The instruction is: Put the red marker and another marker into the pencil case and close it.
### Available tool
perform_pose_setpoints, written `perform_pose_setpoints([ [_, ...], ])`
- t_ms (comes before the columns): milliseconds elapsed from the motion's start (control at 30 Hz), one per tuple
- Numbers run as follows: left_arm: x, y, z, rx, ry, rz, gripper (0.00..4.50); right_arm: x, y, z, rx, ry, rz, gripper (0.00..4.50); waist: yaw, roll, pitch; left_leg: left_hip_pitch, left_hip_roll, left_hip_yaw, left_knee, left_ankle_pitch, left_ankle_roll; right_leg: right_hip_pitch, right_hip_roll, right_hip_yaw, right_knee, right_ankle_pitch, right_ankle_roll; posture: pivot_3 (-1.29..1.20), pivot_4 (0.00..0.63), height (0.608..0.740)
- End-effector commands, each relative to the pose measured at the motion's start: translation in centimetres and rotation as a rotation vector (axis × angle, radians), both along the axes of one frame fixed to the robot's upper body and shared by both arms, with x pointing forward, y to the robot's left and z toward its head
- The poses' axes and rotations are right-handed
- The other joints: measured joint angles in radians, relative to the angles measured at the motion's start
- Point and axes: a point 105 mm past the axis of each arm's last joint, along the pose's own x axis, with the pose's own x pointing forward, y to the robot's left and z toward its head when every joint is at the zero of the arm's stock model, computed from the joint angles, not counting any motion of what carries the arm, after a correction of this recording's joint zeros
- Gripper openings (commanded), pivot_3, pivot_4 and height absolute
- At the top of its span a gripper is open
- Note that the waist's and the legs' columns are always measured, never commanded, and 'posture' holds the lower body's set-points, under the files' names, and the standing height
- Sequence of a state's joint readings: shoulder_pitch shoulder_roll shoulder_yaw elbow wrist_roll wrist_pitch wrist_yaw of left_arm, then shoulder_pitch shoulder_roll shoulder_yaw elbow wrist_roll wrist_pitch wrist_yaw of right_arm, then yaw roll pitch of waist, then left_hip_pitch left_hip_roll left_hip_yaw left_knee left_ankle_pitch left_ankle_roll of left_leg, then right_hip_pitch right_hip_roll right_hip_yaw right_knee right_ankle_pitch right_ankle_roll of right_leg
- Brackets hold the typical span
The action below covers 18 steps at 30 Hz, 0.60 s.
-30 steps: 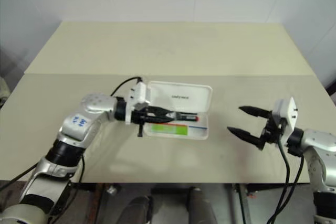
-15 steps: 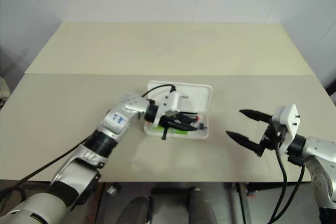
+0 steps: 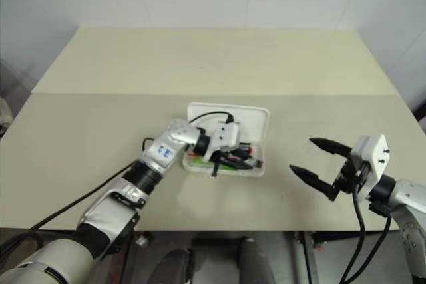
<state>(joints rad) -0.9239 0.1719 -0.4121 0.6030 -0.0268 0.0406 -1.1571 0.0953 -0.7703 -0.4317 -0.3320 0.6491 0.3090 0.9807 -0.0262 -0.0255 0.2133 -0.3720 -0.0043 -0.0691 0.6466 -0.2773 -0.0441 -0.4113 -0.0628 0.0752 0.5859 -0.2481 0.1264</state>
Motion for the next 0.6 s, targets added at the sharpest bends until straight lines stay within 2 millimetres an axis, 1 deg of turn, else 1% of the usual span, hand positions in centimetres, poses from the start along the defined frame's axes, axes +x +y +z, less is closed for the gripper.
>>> perform_pose_setpoints([
  [33, 0.3, -0.7, 1.3, -0.018, -0.080, -0.018, 2.28, -0.2, 0.1, 1.2, 0.011, -0.052, 0.002, 4.50, 0.000, 0.000, 0.000, 0.000, 0.000, 0.000, 0.000, 0.000, 0.000, 0.000, 0.000, 0.000, 0.000, 0.000, 0.000, 0.00, 0.150, 0.740],
  [100, 0.4, -0.9, 1.6, -0.033, -0.090, -0.010, 3.03, -0.1, 0.1, 1.2, 0.013, -0.054, 0.002, 4.50, 0.001, 0.000, 0.000, 0.000, 0.000, 0.000, 0.000, 0.000, 0.000, 0.000, 0.000, 0.000, 0.000, 0.000, 0.001, 0.00, 0.150, 0.740],
  [167, 0.4, -1.2, 2.0, -0.057, -0.095, -0.018, 3.68, 0.0, 0.2, 1.3, 0.014, -0.056, 0.004, 4.50, 0.001, 0.000, 0.000, 0.000, 0.000, 0.000, 0.000, 0.000, 0.000, 0.000, 0.000, 0.000, 0.000, 0.001, 0.002, 0.00, 0.150, 0.740],
  [233, 0.0, -1.7, 3.1, -0.111, -0.073, -0.037, 4.34, 0.2, 0.2, 1.3, 0.015, -0.059, 0.008, 4.50, 0.001, 0.000, 0.000, 0.000, 0.000, 0.000, 0.000, 0.000, 0.000, 0.000, 0.000, 0.000, 0.000, 0.001, 0.002, 0.00, 0.150, 0.740],
  [267, -0.2, -1.9, 3.5, -0.136, -0.068, -0.053, 4.46, 0.3, 0.3, 1.3, 0.016, -0.060, 0.009, 4.50, 0.001, 0.000, 0.000, 0.000, 0.000, 0.000, 0.000, 0.000, 0.000, 0.000, 0.000, 0.000, 0.000, 0.001, 0.002, 0.00, 0.150, 0.740],
  [367, -1.0, -1.7, 4.9, -0.204, -0.036, -0.099, 4.46, 0.6, 0.5, 1.3, 0.022, -0.064, 0.020, 4.50, 0.000, 0.000, 0.000, 0.000, 0.000, 0.000, 0.000, 0.000, 0.000, 0.000, 0.000, 0.000, 0.000, 0.001, 0.002, 0.00, 0.150, 0.740],
  [433, -1.4, -1.1, 6.0, -0.255, -0.013, -0.117, 4.46, 0.9, 0.8, 1.4, 0.028, -0.070, 0.036, 4.50, -0.002, 0.000, 0.000, 0.000, 0.000, 0.000, 0.000, 0.000, 0.000, 0.000, 0.000, 0.000, 0.000, 0.001, 0.002, 0.00, 0.150, 0.740],
  [500, -1.6, 0.4, 6.8, -0.282, -0.001, -0.115, 4.46, 1.3, 1.3, 1.4, 0.034, -0.076, 0.065, 4.50, -0.005, 0.000, 0.000, 0.001, 0.000, 0.000, -0.001, 0.000, 0.000, 0.000, 0.001, 0.001, 0.001, 0.001, 0.002, 0.00, 0.150, 0.740],
  [600, -1.4, 2.9, 7.3, -0.294, -0.011, -0.067, 4.46, 1.9, 2.0, 1.6, 0.039, -0.087, 0.107, 4.50, -0.006, 0.000, 0.000, 0.002, 0.001, 0.000, -0.001, 0.000, 0.000, 0.000, 0.001, 0.001, 0.002, 0.001, 0.003, 0.00, 0.150, 0.740],
])
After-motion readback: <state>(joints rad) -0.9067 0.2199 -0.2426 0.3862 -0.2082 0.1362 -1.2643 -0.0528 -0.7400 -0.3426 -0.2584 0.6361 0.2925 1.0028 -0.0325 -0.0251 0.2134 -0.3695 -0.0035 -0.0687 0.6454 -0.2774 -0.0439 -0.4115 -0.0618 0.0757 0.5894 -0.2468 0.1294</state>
